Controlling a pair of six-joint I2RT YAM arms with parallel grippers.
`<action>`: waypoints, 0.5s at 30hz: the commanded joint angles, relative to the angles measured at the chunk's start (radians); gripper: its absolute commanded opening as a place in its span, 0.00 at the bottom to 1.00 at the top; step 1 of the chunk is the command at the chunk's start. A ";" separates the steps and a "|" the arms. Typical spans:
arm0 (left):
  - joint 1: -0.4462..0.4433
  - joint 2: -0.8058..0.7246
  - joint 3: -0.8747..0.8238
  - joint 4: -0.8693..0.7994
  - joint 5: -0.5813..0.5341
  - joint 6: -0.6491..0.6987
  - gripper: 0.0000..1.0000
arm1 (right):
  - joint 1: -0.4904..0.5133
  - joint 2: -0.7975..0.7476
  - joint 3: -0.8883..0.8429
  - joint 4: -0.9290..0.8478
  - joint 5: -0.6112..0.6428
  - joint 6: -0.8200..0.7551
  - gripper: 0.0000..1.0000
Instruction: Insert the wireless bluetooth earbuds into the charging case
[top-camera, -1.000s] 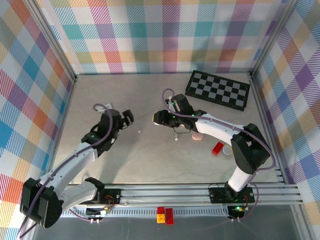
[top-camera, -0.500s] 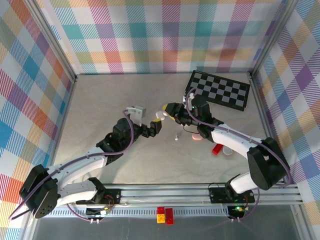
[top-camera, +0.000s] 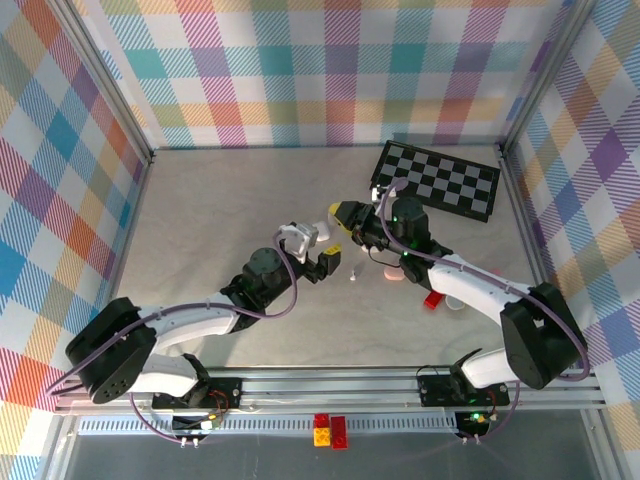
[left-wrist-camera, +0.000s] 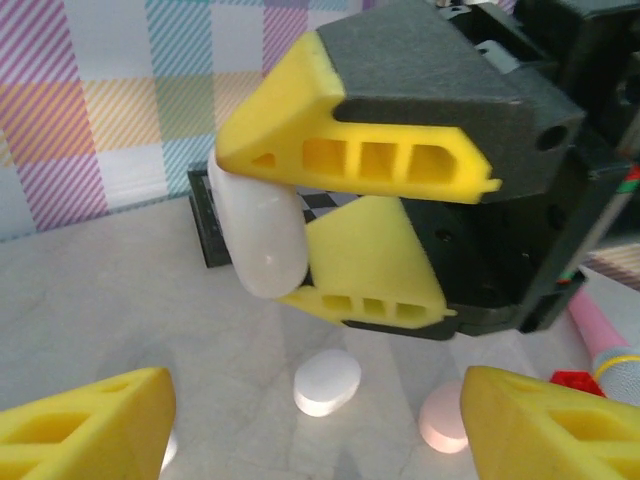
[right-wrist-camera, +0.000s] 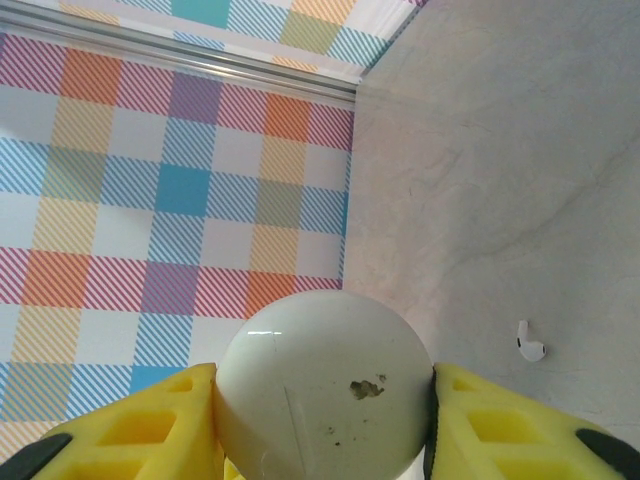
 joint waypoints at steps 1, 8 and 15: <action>-0.007 0.046 0.029 0.169 -0.026 0.044 0.69 | -0.006 -0.035 -0.011 0.066 -0.016 0.014 0.44; -0.007 0.106 0.063 0.246 -0.019 0.040 0.64 | -0.006 -0.037 -0.012 0.070 -0.039 0.006 0.44; -0.008 0.066 0.056 0.234 -0.027 -0.002 0.63 | -0.006 -0.034 -0.020 0.074 -0.038 -0.004 0.44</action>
